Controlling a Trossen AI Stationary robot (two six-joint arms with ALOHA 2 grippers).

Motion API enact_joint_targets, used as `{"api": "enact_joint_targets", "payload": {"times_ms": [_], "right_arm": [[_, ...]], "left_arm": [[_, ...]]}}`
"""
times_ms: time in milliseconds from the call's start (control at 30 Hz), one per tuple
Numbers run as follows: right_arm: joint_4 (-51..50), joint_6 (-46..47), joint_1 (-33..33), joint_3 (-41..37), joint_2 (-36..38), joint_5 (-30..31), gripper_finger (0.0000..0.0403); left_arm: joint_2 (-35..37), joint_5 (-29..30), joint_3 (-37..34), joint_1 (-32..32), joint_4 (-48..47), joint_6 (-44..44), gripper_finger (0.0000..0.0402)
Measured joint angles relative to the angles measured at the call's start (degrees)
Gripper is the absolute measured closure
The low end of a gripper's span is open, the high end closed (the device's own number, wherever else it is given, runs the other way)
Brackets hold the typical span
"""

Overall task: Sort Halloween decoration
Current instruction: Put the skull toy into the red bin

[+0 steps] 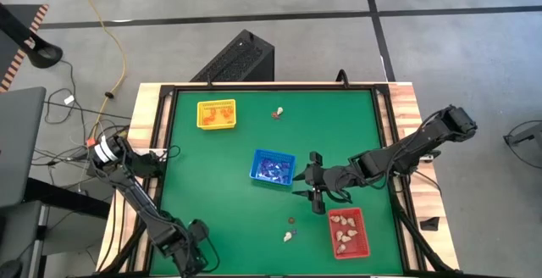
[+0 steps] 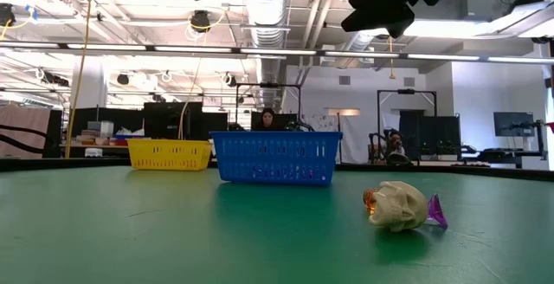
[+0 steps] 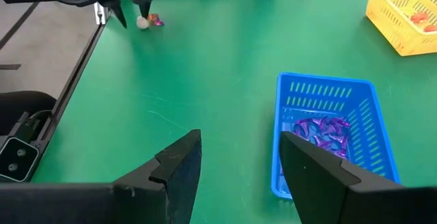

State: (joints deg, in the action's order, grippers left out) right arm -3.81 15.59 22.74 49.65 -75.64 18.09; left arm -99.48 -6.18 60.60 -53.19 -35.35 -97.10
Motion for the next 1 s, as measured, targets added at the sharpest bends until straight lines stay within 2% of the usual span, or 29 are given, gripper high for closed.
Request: {"api": "enact_joint_targets", "payload": {"times_ms": [367,767,1000], "right_arm": [[0.00,0.07,0.00,0.00,0.00,-0.06,0.0178],[0.00,0.59,0.00,0.00,-0.02,-0.09,0.0178],[0.00,0.60,0.00,0.00,-0.02,-0.09,0.0178]], "left_arm": [[0.00,2.09,-0.54,0.05,-0.60,0.96,0.0209],[0.14,0.11,-3.63,0.02,3.15,5.36,0.0210],[0.15,-0.19,-3.72,-0.02,2.80,8.51,0.0247]]}}
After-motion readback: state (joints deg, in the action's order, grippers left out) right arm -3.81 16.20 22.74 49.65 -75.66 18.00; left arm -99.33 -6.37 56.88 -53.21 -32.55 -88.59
